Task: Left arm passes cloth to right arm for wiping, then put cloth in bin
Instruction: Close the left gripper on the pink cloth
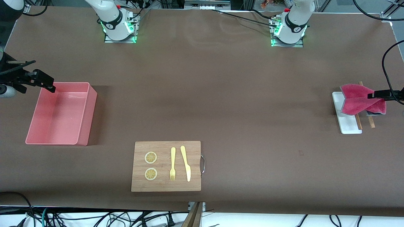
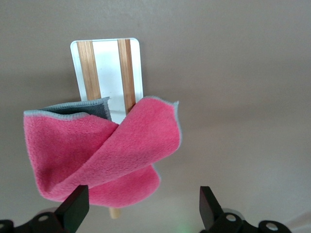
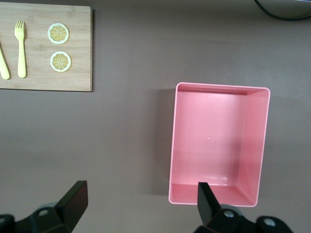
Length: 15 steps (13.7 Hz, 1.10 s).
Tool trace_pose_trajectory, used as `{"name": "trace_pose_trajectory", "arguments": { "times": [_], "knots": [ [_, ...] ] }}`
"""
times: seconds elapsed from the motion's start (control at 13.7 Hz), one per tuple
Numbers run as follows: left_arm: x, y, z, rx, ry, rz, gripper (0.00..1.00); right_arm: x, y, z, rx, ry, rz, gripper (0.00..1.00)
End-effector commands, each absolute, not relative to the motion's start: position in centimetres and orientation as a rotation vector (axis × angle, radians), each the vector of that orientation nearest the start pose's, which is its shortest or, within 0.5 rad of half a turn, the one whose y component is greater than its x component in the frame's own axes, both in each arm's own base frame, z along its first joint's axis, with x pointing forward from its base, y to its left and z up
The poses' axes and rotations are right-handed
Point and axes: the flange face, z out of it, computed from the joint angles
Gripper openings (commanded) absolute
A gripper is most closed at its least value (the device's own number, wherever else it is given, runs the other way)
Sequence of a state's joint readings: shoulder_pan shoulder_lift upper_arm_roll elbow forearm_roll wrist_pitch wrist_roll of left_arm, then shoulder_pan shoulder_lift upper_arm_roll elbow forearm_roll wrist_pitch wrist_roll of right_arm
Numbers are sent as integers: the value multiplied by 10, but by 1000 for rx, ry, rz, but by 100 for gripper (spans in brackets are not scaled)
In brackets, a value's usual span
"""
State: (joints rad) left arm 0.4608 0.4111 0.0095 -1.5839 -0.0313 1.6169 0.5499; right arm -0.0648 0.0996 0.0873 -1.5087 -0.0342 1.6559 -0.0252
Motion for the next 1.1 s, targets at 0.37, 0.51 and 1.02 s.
{"name": "trace_pose_trajectory", "arguments": {
  "times": [0.37,0.51,1.02],
  "knots": [
    [564,278,349,-3148,739,663,100,597,6,594,-3157,-97,-56,100],
    [576,273,353,-3058,971,578,100,596,3,577,-3162,-94,-15,100],
    [573,290,330,-2994,1227,502,100,599,6,548,-3148,-18,30,100]
  ]
}}
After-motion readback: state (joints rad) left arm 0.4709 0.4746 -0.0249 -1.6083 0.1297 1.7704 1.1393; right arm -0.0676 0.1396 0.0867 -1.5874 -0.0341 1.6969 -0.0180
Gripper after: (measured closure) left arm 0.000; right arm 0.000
